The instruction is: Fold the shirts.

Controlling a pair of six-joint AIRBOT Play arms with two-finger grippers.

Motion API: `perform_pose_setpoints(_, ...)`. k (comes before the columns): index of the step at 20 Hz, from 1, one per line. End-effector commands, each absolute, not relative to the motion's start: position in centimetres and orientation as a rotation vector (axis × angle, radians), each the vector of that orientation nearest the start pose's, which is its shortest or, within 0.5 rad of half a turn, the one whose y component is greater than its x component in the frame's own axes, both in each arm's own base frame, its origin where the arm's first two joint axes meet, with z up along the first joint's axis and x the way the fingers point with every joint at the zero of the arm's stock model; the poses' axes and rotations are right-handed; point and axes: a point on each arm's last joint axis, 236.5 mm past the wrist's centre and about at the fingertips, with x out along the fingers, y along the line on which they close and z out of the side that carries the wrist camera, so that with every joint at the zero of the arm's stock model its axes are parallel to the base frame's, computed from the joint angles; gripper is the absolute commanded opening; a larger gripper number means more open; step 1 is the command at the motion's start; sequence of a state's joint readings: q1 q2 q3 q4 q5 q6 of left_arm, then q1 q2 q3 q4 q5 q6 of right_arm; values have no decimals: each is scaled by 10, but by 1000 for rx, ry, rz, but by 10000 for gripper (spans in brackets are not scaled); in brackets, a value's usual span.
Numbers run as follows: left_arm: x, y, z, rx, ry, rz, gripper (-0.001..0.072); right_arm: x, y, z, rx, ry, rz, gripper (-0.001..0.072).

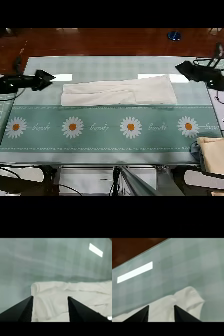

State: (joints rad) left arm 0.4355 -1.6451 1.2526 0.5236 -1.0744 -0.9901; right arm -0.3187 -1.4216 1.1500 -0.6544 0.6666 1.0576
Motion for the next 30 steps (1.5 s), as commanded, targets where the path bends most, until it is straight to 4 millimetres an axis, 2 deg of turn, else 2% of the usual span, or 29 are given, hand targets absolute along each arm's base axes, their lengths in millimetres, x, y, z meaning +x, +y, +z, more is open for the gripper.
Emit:
perform_pose_setpoints(1,481,68,45,-780,854,-340,498,474,-119,64,374,837,-70,524)
perform_pose_setpoints(2,477,65,53,-780,853,-350,490,464,-129,59,362,895,-89,587)
perform_pose_setpoints(3,473,58,58,-773,861,-375,436,455,-132,50,382,952,-81,602)
perform_pose_setpoints(4,470,47,62,-765,875,-407,425,446,-129,37,412,1014,-48,606)
perform_pose_setpoints(8,463,3,61,-753,948,-500,425,417,-74,-11,560,1235,257,609)
perform_pose_setpoints(10,463,-16,60,-730,969,-533,425,410,-66,-36,607,1311,293,609)
perform_pose_setpoints(13,457,-33,50,-687,1025,-546,425,420,-52,-53,701,1306,349,609)
perform_pose_setpoints(18,451,-35,34,-677,1101,-503,425,441,-32,-64,853,1246,419,608)
perform_pose_setpoints(21,451,-36,34,-682,1104,-501,425,453,-18,-81,804,1247,397,606)
perform_pose_setpoints(25,449,-36,35,-697,1114,-498,425,475,15,-103,732,1238,378,577)
perform_pose_setpoints(26,449,-36,35,-697,1115,-498,425,476,25,-106,712,1243,388,465)
perform_pose_setpoints(27,449,-36,35,-696,1114,-498,425,478,31,-107,697,1238,392,300)
perform_pose_setpoints(28,449,-36,35,-696,1114,-498,425,481,37,-102,696,1223,409,81)
perform_pose_setpoints(29,449,-37,35,-697,1114,-499,425,483,40,-93,713,1206,428,24)
perform_pose_setpoints(30,449,-37,36,-703,1115,-496,425,483,44,-77,714,1178,469,24)
